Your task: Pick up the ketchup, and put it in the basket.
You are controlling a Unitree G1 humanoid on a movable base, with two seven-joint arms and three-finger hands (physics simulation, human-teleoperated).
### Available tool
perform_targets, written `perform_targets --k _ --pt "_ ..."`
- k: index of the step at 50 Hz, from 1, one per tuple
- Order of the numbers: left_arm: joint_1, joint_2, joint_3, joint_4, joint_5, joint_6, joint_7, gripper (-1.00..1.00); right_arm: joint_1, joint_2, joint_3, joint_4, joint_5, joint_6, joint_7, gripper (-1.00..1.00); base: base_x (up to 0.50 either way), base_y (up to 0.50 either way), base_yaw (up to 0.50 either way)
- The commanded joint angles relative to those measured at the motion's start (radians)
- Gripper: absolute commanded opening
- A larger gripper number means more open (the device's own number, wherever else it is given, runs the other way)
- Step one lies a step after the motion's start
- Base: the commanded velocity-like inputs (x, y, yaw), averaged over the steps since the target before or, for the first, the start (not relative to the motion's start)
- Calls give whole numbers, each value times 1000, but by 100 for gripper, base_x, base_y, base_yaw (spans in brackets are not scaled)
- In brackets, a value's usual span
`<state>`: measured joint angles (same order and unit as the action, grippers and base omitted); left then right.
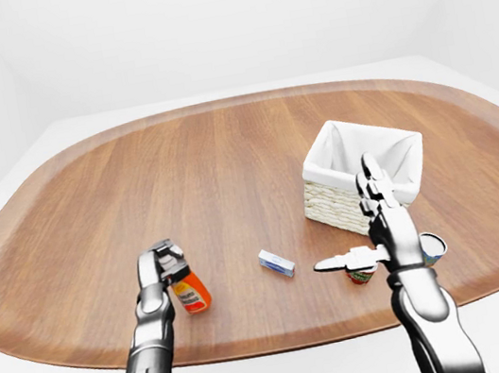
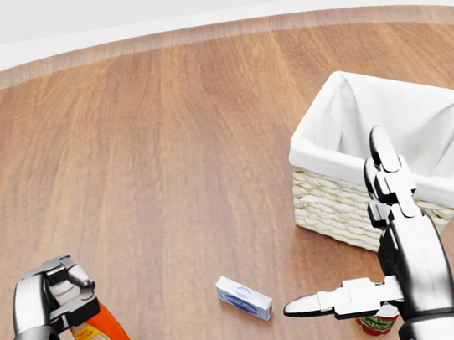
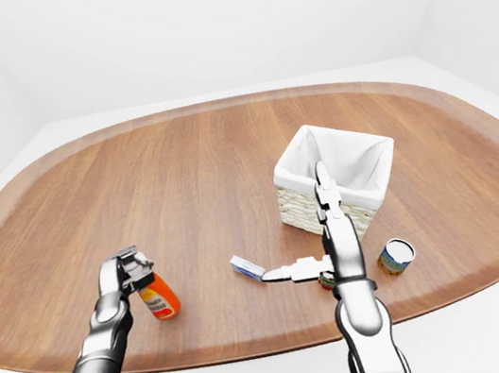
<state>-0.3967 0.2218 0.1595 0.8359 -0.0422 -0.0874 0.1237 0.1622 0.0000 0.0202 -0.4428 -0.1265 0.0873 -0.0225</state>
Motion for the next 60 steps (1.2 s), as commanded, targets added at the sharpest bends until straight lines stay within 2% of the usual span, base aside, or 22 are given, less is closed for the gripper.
perform_targets --k 1,3,7,11,14,17,21,22,23,25,26,29,30,31,32,34,35,43,54,60 --pt "0 -12 -4 -9 30 0 13 -92 -5 0 -2 14 1 0 1 100 0 0 0" --pt "-1 -12 -2 -7 26 0 11 -92 -4 0 -1 15 0 0 0 100 0 0 0" --pt "31 -27 -9 -124 17 0 3 -92 -1 2 11 16 -10 0 -5 100 0 0 0" --pt "73 -50 -17 -294 19 0 -7 -92 0 1 12 14 -9 0 -5 100 0 0 0" --pt "113 -81 -32 -500 30 0 -11 -92 4 1 16 7 -9 0 -4 100 0 0 0" --pt "121 -100 -37 -572 42 0 -13 -92 5 1 18 5 -9 0 -4 100 0 0 0" --pt "123 -123 -57 -654 60 36 -16 -92 6 1 21 1 -7 0 -4 100 0 0 0" --pt "123 -130 -63 -651 67 26 -14 -92 6 1 21 3 -7 0 -4 100 0 0 0" --pt "121 -132 -64 -652 68 28 -14 -92 6 1 21 3 -7 0 -4 100 0 0 0" --pt "116 -135 -67 -662 71 40 -15 -92 6 1 22 4 -7 0 -4 100 0 0 0" --pt "114 -139 -73 -687 76 60 -16 -92 6 1 22 5 -6 0 -5 100 0 0 0" --pt "115 -147 -82 -744 82 101 -19 -92 11 1 25 1 -7 0 -5 100 0 0 0" --pt "114 -152 -90 -782 90 125 -18 -92 14 1 27 -1 -8 0 -6 100 0 0 0" --pt "114 -153 -90 -784 91 126 -19 -92 15 1 27 -1 -8 0 -6 100 0 0 0" --pt "110 -158 -97 -814 98 147 -17 -92 21 1 30 -15 -8 0 -5 100 0 0 0" --pt "109 -161 -99 -822 103 150 -19 -92 23 1 31 -18 -8 0 -6 100 0 0 0" --pt "108 -164 -100 -849 102 175 -20 -92 24 1 32 -20 -8 0 -6 100 0 0 0" --pt "84 -191 -132 -953 113 175 -24 -92 17 0 32 -18 -9 0 -8 100 0 0 0" --pt "37 -275 -229 -1009 154 175 -10 -92 33 0 43 -57 -10 0 -5 100 0 0 0" --pt "60 -315 -277 -1031 177 175 -7 -92 37 -2 42 -62 -4 0 -1 100 0 0 0"
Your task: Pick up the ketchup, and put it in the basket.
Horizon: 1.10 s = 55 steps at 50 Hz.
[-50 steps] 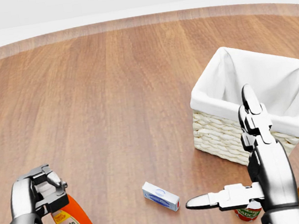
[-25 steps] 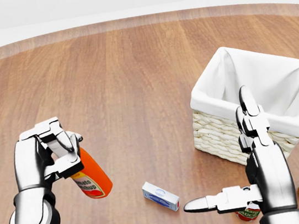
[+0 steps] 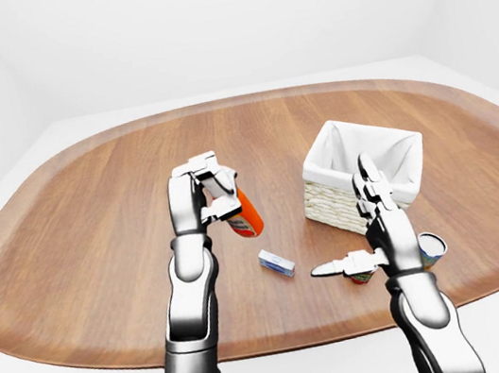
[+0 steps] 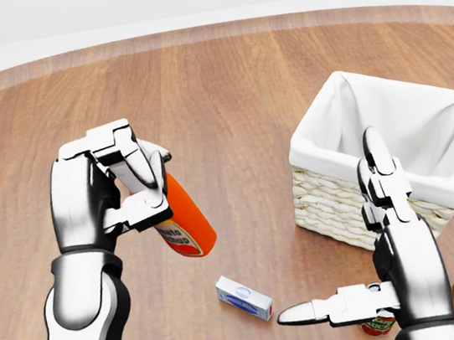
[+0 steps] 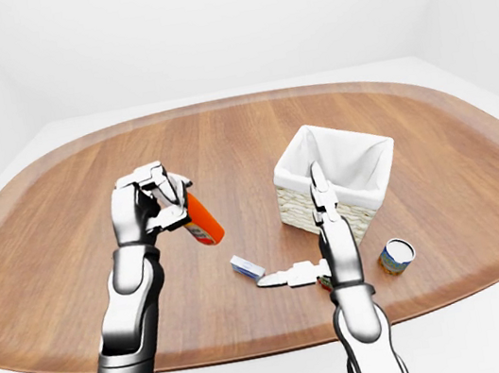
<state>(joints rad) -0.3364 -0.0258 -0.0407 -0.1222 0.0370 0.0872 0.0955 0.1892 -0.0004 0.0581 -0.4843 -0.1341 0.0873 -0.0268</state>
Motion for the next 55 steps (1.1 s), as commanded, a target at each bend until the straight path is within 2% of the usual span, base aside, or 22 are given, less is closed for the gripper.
perform_targets --k 1,17,29,55 --pt "0 -73 -81 -70 99 0 21 -92 13 -1 5 -29 6 0 4 100 0 0 0" --pt "21 -160 -186 -56 150 0 26 -91 25 -2 -9 -79 23 0 14 100 0 0 0" --pt "42 -193 -235 -70 182 0 29 -91 35 -1 -11 -102 28 0 19 100 0 0 0" --pt "87 -286 -396 -133 270 0 30 -91 37 0 -16 -129 39 0 23 100 0 0 0"
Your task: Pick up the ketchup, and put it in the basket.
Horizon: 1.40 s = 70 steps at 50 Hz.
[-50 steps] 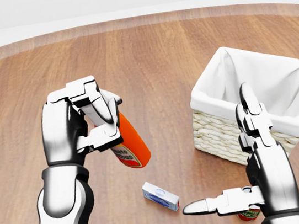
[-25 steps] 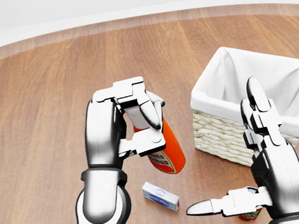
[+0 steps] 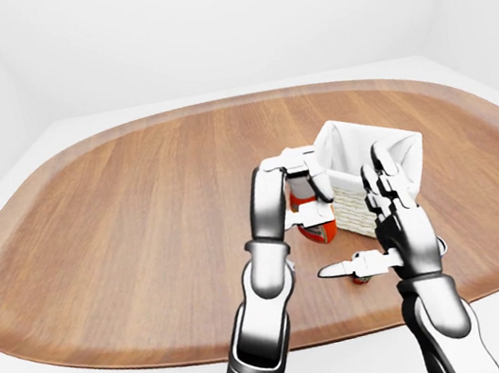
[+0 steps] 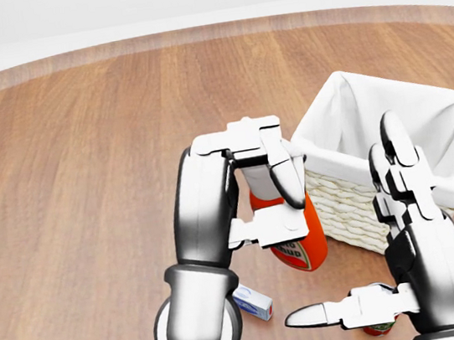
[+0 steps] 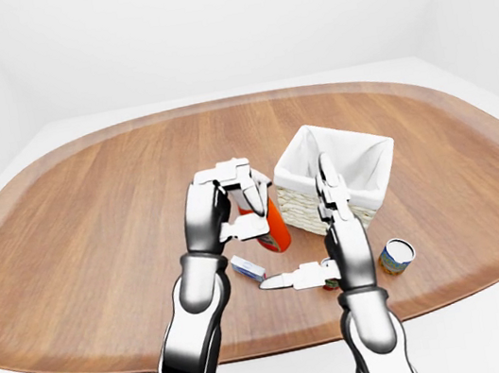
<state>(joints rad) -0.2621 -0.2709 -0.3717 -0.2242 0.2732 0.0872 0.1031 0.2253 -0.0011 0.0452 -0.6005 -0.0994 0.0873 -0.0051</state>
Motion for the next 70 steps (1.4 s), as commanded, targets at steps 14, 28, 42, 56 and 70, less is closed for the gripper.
perform_targets --k 14,28,42,56,70 --pt "55 -75 -164 -45 54 0 40 -91 11 1 -8 -33 8 0 4 100 0 0 0" --pt "87 -78 -257 -76 54 0 68 -91 20 2 -19 -50 23 0 16 100 0 0 0" --pt "97 -78 -287 -113 58 0 74 100 41 -3 -4 -40 11 0 33 -100 0 0 0" --pt "111 -59 -284 -186 54 0 71 100 42 -4 9 -33 -2 0 24 -100 0 0 0" --pt "186 134 -80 -533 -7 0 -22 100 43 -6 8 -22 -7 -5 20 -100 0 0 0"
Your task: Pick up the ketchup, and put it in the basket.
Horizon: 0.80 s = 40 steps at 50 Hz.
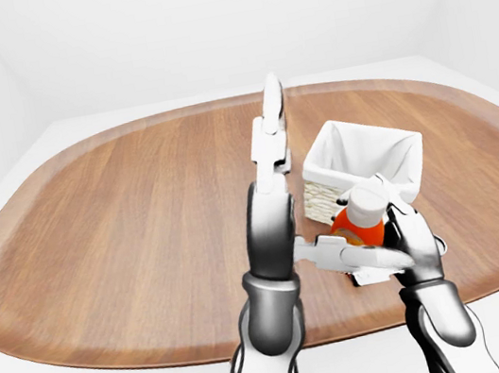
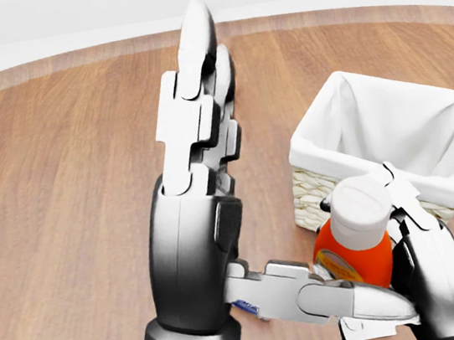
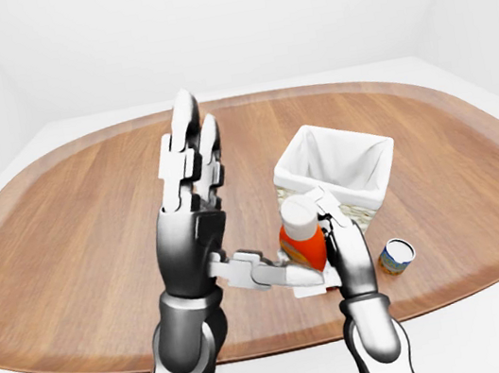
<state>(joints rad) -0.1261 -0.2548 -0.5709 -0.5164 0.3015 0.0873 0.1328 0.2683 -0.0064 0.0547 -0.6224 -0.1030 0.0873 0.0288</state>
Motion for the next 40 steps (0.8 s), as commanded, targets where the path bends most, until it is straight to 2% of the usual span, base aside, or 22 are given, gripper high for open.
perform_targets --k 1,4,7,8,13,24,26,28,29,33,35,36,37,38,40 --pt "52 134 136 -264 -35 0 -58 100 0 -1 -1 2 -4 -6 -13 -100 0 0 0" --pt "60 160 200 -315 -61 0 -74 100 3 0 1 -4 -5 -5 -13 -100 0 0 0" --pt "99 228 346 -322 -103 0 -124 100 5 -1 -2 -19 -6 0 -13 -100 0 0 0" --pt "109 236 396 -292 -122 0 -128 100 4 -1 -5 -19 -10 0 -15 -100 0 0 0" --pt "152 255 532 -183 -213 0 -152 100 2 2 -5 -13 -16 0 -15 -100 0 0 0" --pt "253 274 641 72 -253 0 -189 100 8 3 -6 -25 -21 -4 -16 -100 0 0 0" --pt "253 278 674 158 -270 -35 -194 100 8 2 -1 -17 -25 -11 -18 -100 0 0 0" --pt "253 277 675 160 -270 -36 -196 100 8 2 -1 -17 -25 -12 -19 -100 0 0 0" --pt "250 280 691 246 -277 -103 -199 100 6 2 6 -6 -33 -18 -22 -100 0 0 0" --pt "243 280 684 248 -257 -90 -194 100 3 -1 10 2 -38 -22 -26 -100 0 0 0" --pt "233 282 677 290 -243 -111 -189 100 4 -1 11 2 -38 -23 -27 -100 0 0 0" --pt "227 281 680 299 -241 -107 -181 100 4 -2 11 4 -40 -26 -28 -100 0 0 0" --pt "230 281 680 274 -246 -85 -183 100 4 -2 11 4 -39 -25 -27 -100 0 0 0" --pt "232 282 680 263 -247 -77 -184 100 4 -2 10 7 -40 -27 -28 -100 0 0 0" --pt "229 283 683 264 -247 -73 -184 100 0 -1 10 7 -41 -23 -30 -100 0 0 0"
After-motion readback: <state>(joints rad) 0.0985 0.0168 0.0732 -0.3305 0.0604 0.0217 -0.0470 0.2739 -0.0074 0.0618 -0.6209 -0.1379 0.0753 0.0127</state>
